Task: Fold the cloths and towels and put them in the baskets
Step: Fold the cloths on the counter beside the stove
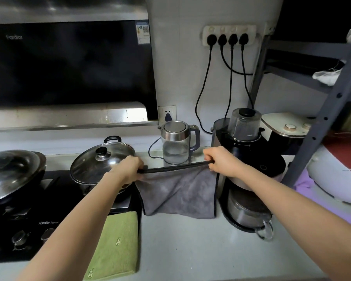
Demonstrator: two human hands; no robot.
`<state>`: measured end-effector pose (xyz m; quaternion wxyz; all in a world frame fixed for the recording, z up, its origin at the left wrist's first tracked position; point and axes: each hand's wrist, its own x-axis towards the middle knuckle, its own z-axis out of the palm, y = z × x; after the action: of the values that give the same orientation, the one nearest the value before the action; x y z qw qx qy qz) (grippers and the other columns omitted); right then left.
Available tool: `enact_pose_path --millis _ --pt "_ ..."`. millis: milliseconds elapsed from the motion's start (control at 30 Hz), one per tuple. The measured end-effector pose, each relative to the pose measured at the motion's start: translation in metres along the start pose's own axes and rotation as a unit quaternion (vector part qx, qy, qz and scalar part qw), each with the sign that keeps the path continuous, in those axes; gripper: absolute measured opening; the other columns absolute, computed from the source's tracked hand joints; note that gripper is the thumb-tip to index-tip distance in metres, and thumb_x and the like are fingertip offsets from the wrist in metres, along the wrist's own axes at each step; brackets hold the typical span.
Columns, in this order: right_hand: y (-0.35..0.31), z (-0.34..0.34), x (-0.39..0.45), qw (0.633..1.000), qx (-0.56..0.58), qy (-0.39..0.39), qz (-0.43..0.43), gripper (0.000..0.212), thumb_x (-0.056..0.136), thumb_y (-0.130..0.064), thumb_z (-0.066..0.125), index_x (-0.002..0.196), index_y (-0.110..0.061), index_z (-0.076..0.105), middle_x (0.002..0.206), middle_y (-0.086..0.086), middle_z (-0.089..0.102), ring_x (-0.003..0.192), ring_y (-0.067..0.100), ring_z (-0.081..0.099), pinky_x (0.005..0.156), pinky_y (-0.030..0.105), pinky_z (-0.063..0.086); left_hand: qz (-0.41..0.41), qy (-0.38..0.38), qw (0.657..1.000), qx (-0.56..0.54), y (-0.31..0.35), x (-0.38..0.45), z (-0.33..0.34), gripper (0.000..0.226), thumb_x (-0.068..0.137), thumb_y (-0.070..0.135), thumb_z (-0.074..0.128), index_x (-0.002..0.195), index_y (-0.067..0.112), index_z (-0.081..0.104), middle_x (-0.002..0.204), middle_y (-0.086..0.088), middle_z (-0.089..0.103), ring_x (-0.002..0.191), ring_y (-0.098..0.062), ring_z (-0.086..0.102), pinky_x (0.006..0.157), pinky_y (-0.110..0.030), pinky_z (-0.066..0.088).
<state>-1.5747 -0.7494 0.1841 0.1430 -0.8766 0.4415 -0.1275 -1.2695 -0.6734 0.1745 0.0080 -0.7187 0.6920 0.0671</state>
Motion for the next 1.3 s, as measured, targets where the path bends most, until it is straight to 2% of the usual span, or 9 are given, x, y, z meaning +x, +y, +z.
enact_pose_path --millis 100,233,367,467,600,800,967,1133,1300 --pt "-0.001 0.003 0.018 0.998 -0.004 -0.044 0.034 0.04 0.071 0.01 0.059 0.063 -0.019 0.033 0.077 0.007 0.052 0.069 0.019 0.043 0.059 0.031 0.036 -0.059 0.003 0.996 -0.072 0.009 0.009 0.0 0.017 0.083 0.004 0.065 0.071 0.004 0.053 0.079 -0.013 0.057 0.061 -0.027 0.067 0.049 -0.029 0.048" --pt "0.008 0.012 0.044 0.995 -0.003 -0.065 0.08 0.032 0.077 0.011 0.054 0.073 -0.016 0.037 0.076 0.003 0.048 0.071 0.021 0.044 0.054 0.03 0.034 -0.058 0.06 0.996 -0.011 0.016 0.02 -0.001 0.018 0.082 -0.009 0.049 0.081 0.008 0.056 0.087 -0.018 0.056 0.09 -0.038 0.062 0.063 -0.031 0.039" --pt "0.021 0.015 0.07 0.996 0.002 0.022 0.089 0.03 0.08 0.011 0.048 0.097 -0.008 0.063 0.096 0.014 0.063 0.086 0.029 0.06 0.075 0.037 0.052 -0.041 0.102 0.994 0.025 0.017 0.037 -0.002 0.041 0.076 -0.014 0.041 0.105 0.005 0.063 0.099 -0.02 0.063 0.096 -0.04 0.061 0.072 -0.037 0.045" --pt "0.019 0.013 0.079 0.991 0.019 0.095 0.087 0.027 0.076 0.012 0.045 0.087 -0.001 0.066 0.087 0.019 0.066 0.079 0.033 0.064 0.072 0.045 0.055 -0.05 0.133 0.99 0.012 0.018 0.043 -0.007 0.043 0.076 -0.013 0.042 0.108 0.006 0.063 0.102 -0.022 0.065 0.098 -0.04 0.062 0.08 -0.041 0.047" --pt "0.009 0.027 0.054 0.993 -0.014 0.069 0.099 0.018 0.076 0.005 0.048 0.078 -0.009 0.058 0.084 0.014 0.062 0.079 0.032 0.058 0.065 0.031 0.046 -0.046 0.131 0.99 -0.011 0.019 0.024 0.007 0.036 0.071 -0.005 0.048 0.099 0.008 0.067 0.095 -0.021 0.066 0.094 -0.041 0.061 0.075 -0.038 0.048" --pt "0.007 0.086 -0.026 0.985 -0.09 -0.139 0.053 0.019 0.079 0.008 0.048 0.083 -0.01 0.042 0.091 0.014 0.054 0.082 0.023 0.048 0.056 0.031 0.02 -0.027 -0.01 0.999 -0.029 0.025 -0.027 0.086 0.031 0.076 -0.003 0.047 0.096 0.008 0.067 0.098 -0.018 0.066 0.097 -0.037 0.062 0.08 -0.037 0.049" --pt "0.019 0.153 -0.084 0.953 -0.116 -0.269 0.079 0.03 0.08 0.006 0.043 0.069 -0.019 0.032 0.087 0.009 0.047 0.08 0.021 0.044 0.059 0.033 0.03 0.011 -0.19 0.981 -0.031 0.04 -0.066 0.157 0.024 0.078 0.001 0.053 0.093 0.005 0.071 0.097 -0.016 0.069 0.097 -0.033 0.063 0.08 -0.031 0.048" --pt "0.024 0.175 -0.12 0.925 -0.127 -0.344 0.097 0.034 0.078 0.011 0.042 0.065 -0.02 0.032 0.074 0.006 0.044 0.075 0.023 0.048 0.056 0.031 0.034 0.031 -0.283 0.958 -0.042 0.055 -0.094 0.186 0.017 0.077 0.004 0.065 0.093 0.003 0.071 0.097 -0.017 0.069 0.092 -0.029 0.066 0.073 -0.027 0.047" --pt "0.018 0.173 -0.121 0.906 -0.126 -0.381 0.133 0.023 0.089 -0.003 0.047 0.068 -0.014 0.05 0.08 0.01 0.056 0.076 0.022 0.048 0.073 0.031 0.041 -0.016 -0.346 0.937 -0.04 0.057 -0.093 0.181 0.036 0.083 0.038 0.067 0.095 0.004 0.071 0.096 -0.01 0.071 0.08 -0.026 0.07 0.069 -0.029 0.057"
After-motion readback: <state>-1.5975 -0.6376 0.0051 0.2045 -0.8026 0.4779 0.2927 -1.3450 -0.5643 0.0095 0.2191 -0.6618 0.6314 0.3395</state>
